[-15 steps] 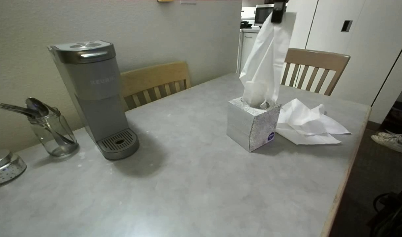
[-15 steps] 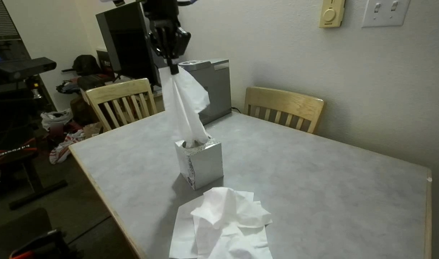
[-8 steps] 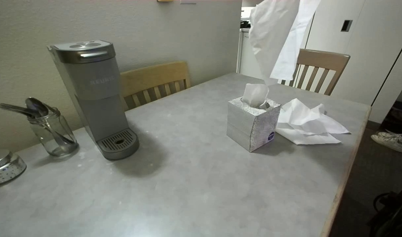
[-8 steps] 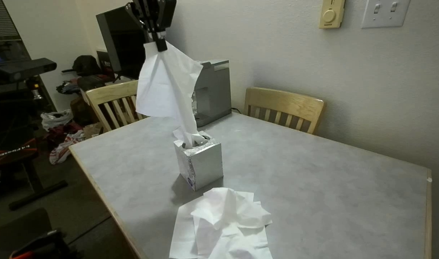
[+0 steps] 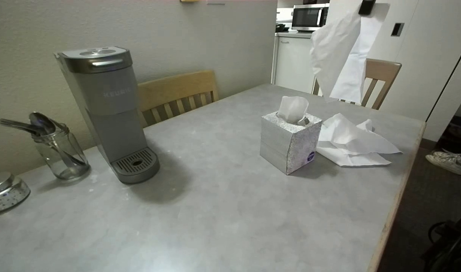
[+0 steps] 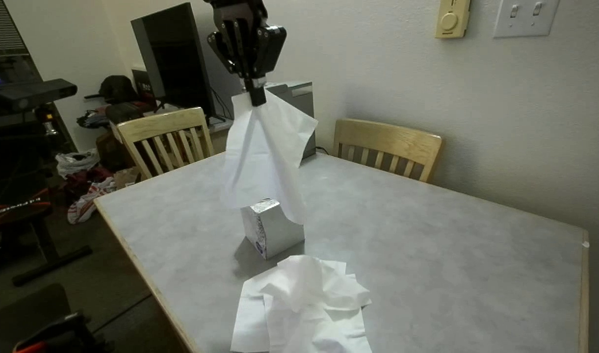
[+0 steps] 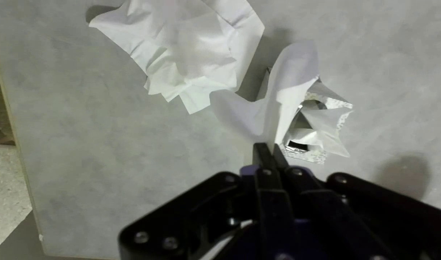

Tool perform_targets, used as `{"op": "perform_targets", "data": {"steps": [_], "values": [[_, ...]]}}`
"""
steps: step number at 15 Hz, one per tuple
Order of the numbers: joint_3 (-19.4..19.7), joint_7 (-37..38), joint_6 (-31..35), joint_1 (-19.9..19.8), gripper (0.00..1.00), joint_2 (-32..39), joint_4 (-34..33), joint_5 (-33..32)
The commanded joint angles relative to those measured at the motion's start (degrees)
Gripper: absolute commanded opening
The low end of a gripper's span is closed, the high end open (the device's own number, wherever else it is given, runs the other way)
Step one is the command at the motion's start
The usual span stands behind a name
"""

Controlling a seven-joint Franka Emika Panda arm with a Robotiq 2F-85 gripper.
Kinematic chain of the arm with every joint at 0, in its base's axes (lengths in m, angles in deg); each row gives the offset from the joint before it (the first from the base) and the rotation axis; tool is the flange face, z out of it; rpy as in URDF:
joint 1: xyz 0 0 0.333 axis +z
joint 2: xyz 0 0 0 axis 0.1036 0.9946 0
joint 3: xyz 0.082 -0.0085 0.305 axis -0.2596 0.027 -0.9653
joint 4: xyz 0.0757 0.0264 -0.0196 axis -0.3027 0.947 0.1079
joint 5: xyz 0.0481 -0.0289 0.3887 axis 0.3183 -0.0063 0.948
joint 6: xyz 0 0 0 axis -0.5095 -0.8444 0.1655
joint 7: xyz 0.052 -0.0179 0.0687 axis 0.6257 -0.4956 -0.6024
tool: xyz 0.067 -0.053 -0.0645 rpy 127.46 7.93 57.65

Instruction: Pull out on tissue square from the box and place it on the table

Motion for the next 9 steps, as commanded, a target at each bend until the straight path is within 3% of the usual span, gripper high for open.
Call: {"op": "perform_targets", "data": {"steps": [1, 9], "values": [[1.1, -3.6, 3.2, -1.9, 0.0, 1.0, 0.5, -2.2], [5.1, -8.5, 8.1, -5.4, 0.0, 2.5, 0.0, -6.1]]}}
